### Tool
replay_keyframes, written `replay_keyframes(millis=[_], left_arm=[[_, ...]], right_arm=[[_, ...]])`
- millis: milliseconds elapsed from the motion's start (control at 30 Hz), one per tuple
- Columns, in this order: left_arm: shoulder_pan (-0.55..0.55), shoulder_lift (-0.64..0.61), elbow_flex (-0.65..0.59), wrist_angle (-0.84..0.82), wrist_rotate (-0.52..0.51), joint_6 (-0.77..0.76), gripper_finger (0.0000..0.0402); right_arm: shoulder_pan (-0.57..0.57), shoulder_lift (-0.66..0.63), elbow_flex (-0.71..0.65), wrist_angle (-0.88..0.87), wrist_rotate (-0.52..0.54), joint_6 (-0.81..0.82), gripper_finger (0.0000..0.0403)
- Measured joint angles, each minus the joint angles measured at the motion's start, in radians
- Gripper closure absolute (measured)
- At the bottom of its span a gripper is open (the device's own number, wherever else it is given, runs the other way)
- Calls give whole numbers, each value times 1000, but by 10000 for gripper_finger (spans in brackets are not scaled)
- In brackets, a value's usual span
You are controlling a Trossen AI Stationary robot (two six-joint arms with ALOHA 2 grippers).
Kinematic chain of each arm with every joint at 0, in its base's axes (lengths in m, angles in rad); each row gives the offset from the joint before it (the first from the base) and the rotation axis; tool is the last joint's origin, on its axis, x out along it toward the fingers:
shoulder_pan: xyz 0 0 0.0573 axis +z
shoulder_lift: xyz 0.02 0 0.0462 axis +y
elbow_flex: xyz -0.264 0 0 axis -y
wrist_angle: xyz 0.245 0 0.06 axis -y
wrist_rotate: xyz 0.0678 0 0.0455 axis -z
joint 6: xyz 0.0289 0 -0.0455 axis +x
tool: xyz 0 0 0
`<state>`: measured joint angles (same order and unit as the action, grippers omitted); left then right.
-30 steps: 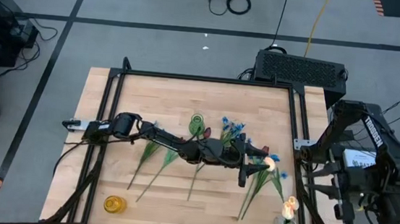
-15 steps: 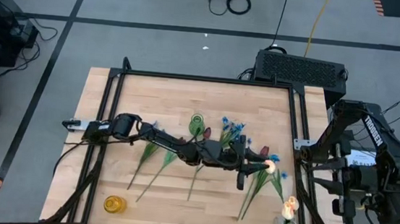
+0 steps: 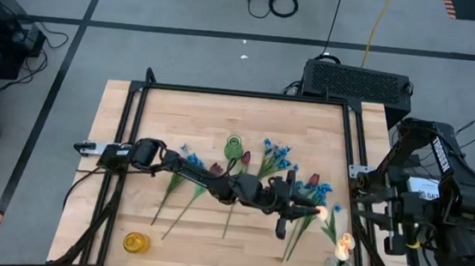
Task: Sort flowers into vase by color
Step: Put the yellow flower into the transparent vase
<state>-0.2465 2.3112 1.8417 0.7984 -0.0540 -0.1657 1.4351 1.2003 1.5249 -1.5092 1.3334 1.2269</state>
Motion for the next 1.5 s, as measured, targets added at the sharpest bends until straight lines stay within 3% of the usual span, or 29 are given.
replay_keyframes(millis=[167,567,733,833,1033,1300,1500], left_arm=[[-23,0,28,-49,0,18,309],[-36,52,30,78,0,-9,176],[-36,25,29,68,27,-10,128],[-37,-15,30,16,28,-10,104],[-40,-113,29,-271,10,11,80],[-141,-210,30,-606,-236,106,80],[-228,-211,29,-666,-376,123,80]], right_arm=[[-3,0,0,3,-26,10,310],[-2,0,0,3,-31,10,310],[-2,1,0,-5,-102,24,310],[-2,6,0,-35,-161,80,310],[-2,14,-38,-59,-258,159,310],[-12,13,-179,-63,-267,302,310],[-41,-22,-213,-61,-337,319,308]])
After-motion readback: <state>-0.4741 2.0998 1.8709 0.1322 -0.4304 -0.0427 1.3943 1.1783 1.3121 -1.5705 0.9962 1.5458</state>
